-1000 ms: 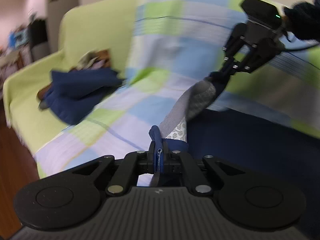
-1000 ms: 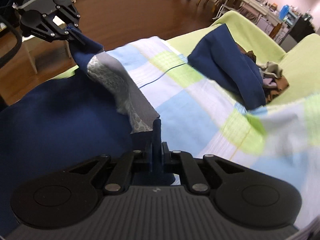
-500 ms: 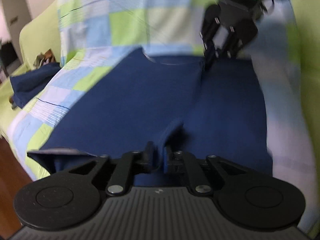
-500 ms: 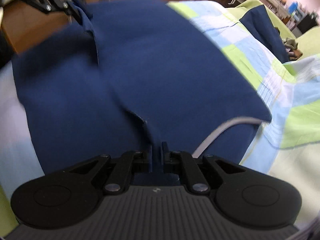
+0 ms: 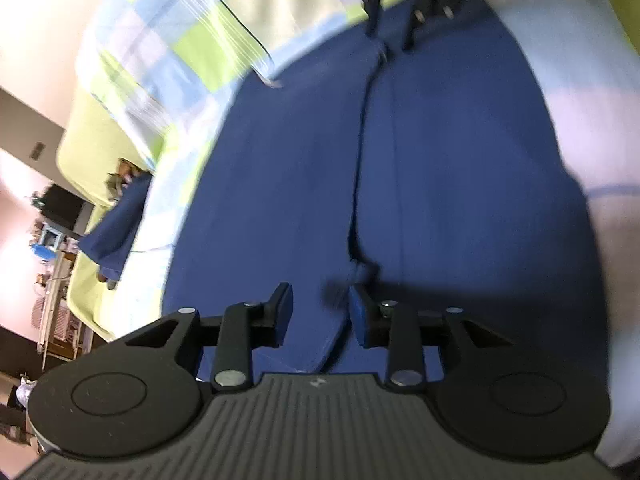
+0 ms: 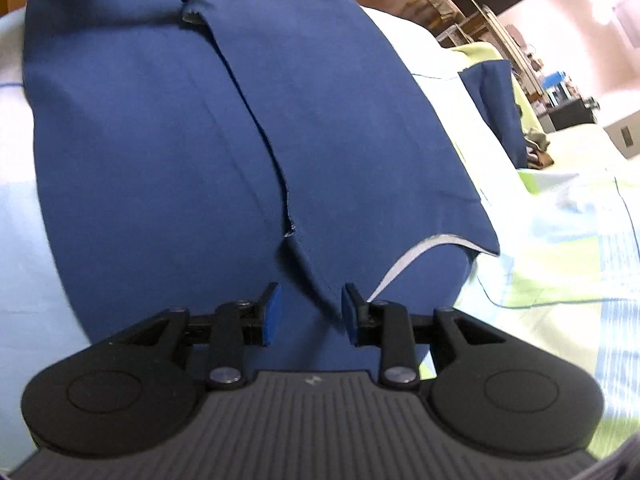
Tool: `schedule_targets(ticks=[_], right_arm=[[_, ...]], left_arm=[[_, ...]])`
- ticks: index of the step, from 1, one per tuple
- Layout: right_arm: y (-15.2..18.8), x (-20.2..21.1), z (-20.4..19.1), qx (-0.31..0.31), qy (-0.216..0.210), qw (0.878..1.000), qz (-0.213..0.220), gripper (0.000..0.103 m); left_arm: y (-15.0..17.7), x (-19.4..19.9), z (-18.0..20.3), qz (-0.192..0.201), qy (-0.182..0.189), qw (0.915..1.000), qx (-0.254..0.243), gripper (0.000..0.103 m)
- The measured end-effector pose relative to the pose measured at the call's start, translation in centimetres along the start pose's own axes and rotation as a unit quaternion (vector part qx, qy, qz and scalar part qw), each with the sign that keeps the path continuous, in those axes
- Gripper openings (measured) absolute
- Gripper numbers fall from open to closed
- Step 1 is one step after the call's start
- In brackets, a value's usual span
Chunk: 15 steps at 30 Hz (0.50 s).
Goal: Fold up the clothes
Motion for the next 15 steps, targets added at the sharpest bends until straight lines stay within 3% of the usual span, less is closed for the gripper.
schedule_targets(ticks=[3, 4, 5, 6, 7, 8, 15], right_arm=[[0.2, -0.7, -0.4, 0.011, 0.006, 1.000, 0.011, 0.024], [0.3, -0.9, -0.4, 0.015, 0.003, 1.000, 0.015, 0.018], [0.3, -1.2, -0.3, 0.019, -0.001, 1.000, 0.020, 0.013], [0.3, -1.4, -0.2, 0.023, -0.005, 0.999, 0.024, 0.002], [0.3, -1.4, -0.2, 0.027, -0.008, 0.999, 0.028, 0.001], [0.3, -1.5, -0.1, 0.031, -0.010, 0.999, 0.032, 0.001], [1.0, 0.2, 2.1, 0.036, -0.006, 0.998, 0.053, 0.001]], left_arm=[[0.1, -0.7, -0.2, -0.003, 0.009, 0.9999, -0.006, 0.043], [0.1, -1.0, -0.5, -0.004, 0.018, 0.9998, 0.005, 0.043], [0.0, -1.3, -0.9, -0.007, 0.028, 0.9994, 0.017, 0.038], [-0.3, -1.9, -1.0, -0.007, 0.037, 0.9990, 0.025, 0.020], [-0.5, -2.1, -0.9, -0.007, 0.044, 0.9986, 0.027, 0.010], [-0.7, -2.2, -0.8, -0.008, 0.052, 0.9982, 0.028, 0.007], [-1.7, 0.9, -1.6, 0.002, 0.070, 0.9967, 0.040, 0.003]])
Point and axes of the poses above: each gripper's, at about its wrist camera, not at the fingertips, and x roughly against the way its jaws point, z to its right, y to its underside, the point moved 3 cm from there along -x, roughly the way its jaws point, and after that the axes turned 8 degrees about y, right-handed, at the moved point
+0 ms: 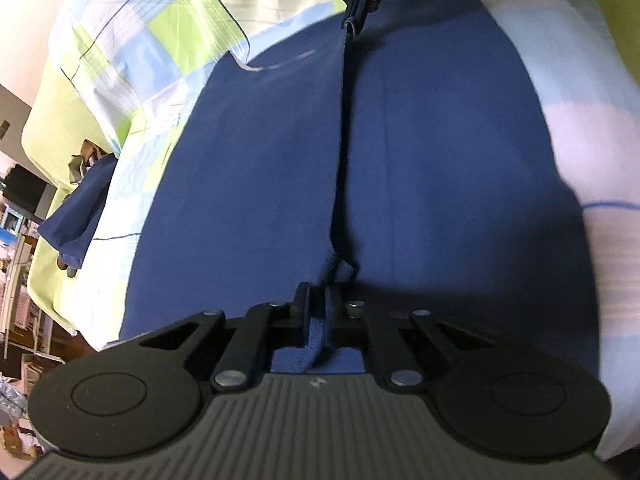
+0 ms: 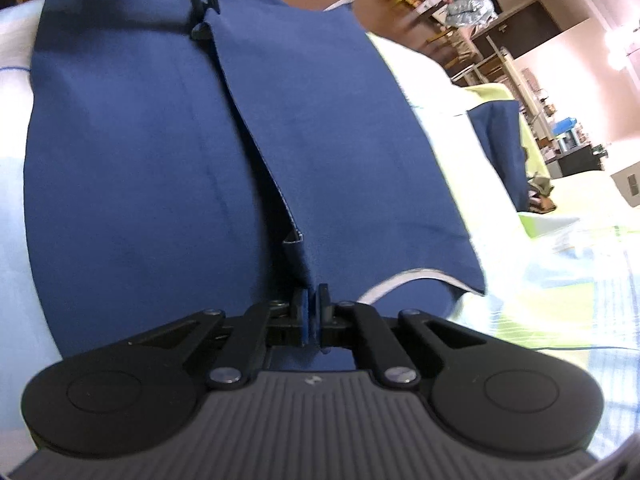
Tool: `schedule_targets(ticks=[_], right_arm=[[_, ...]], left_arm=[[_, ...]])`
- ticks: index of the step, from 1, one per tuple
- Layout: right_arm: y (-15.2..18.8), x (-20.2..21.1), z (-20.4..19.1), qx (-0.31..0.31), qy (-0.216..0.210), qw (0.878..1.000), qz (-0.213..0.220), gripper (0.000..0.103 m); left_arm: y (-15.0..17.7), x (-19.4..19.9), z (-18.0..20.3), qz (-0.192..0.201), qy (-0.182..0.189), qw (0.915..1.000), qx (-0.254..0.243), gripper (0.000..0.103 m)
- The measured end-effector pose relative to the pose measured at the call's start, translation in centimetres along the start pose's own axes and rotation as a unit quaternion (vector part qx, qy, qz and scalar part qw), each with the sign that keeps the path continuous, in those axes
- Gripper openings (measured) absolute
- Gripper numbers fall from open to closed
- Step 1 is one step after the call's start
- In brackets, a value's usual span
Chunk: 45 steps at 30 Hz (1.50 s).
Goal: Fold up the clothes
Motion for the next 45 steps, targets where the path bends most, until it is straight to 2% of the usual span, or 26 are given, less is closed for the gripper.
schedule_targets(ticks=[5, 9, 12, 16, 22, 26, 30, 37, 45], right_arm=[[0.4, 1.5, 1.1, 0.007, -0.010, 1.000, -0.005, 0.001], [1.7, 3.7, -0.5, 0.013, -0.043, 0.999, -0.024, 0.001], [2.1, 4.6, -1.9, 0.007, -0.056, 0.998, -0.030, 0.001], [2.0, 5.2, -3.8, -0.017, -0.060, 0.998, -0.034, 0.001], [1.9, 5.4, -4.2, -0.036, -0.053, 0.997, -0.035, 0.002], [2.8, 6.0, -4.4, -0.028, -0.047, 0.997, -0.047, 0.002], [2.9, 4.8, -4.6, -0.010, -0.054, 0.997, -0.049, 0.002], [2.6, 5.3, -5.1, -0.008, -0.046, 0.998, -0.049, 0.002], [3.1, 3.7, -6.9, 0.000, -0.054, 0.997, -0.058, 0.003]], left_arm=[[-2.2, 2.9, 1.2, 0.023, 0.036, 0.9991, 0.006, 0.004], [-3.3, 3.9, 4.3, 0.029, 0.067, 0.9973, 0.007, 0.004], [-2.9, 3.7, 6.1, 0.017, 0.072, 0.9972, 0.010, 0.004], [-3.0, 3.0, 6.4, 0.004, 0.074, 0.9971, 0.017, 0.004], [-4.1, 3.1, 6.0, 0.011, 0.081, 0.9966, 0.010, 0.004], [-3.7, 2.5, 6.7, 0.001, 0.085, 0.9964, -0.009, 0.004], [-3.1, 1.0, 7.5, -0.012, 0.092, 0.9955, -0.016, 0.004], [-3.2, 1.7, 7.0, -0.009, 0.102, 0.9947, -0.005, 0.004], [-2.4, -0.9, 8.1, -0.030, 0.108, 0.9936, -0.014, 0.004]])
Point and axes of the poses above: each gripper's, at about its wrist camera, not at the fingertips, and x roughly against the way its jaws point, z to its right, y to its underside, the point moved 3 cm from there along -x, roughly the way its jaws point, and after that the axes turned 8 degrees about y, right-handed, at the moved point
